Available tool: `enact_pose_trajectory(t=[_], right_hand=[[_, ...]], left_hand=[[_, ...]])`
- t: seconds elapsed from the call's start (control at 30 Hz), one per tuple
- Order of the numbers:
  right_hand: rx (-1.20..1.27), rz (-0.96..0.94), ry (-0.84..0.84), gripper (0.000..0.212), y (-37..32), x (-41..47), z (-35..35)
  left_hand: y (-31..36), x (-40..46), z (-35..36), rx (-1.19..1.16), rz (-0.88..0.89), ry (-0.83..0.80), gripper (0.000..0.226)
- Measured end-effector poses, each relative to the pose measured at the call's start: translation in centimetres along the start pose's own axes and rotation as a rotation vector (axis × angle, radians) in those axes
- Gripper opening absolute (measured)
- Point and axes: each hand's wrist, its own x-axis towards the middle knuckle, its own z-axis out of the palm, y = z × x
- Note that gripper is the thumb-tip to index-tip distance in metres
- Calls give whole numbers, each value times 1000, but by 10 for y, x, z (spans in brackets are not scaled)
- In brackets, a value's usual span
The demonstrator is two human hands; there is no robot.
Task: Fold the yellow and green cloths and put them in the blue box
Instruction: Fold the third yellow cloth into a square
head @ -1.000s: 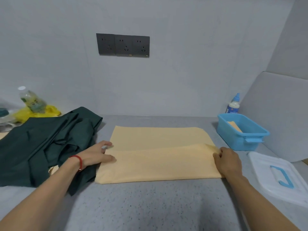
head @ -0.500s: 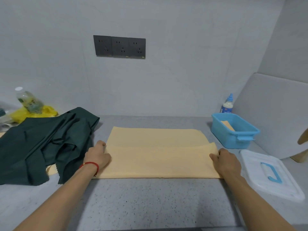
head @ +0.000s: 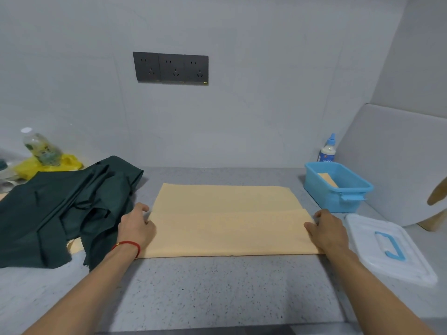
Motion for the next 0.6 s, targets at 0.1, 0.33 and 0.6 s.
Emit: enact_pose_trajectory(t=[0.1, 0.33, 0.6], right_hand=[[-1, -25, -6, 29, 0, 0, 1], [-287, -235, 127, 30, -14, -18, 3], [-265, -606, -338, 62, -112, -94, 71]], left_hand=[[-2, 0, 1, 27, 18, 7, 38], [9, -6, 3, 321, 142, 59, 37], [96, -74, 86, 514, 471, -400, 58]])
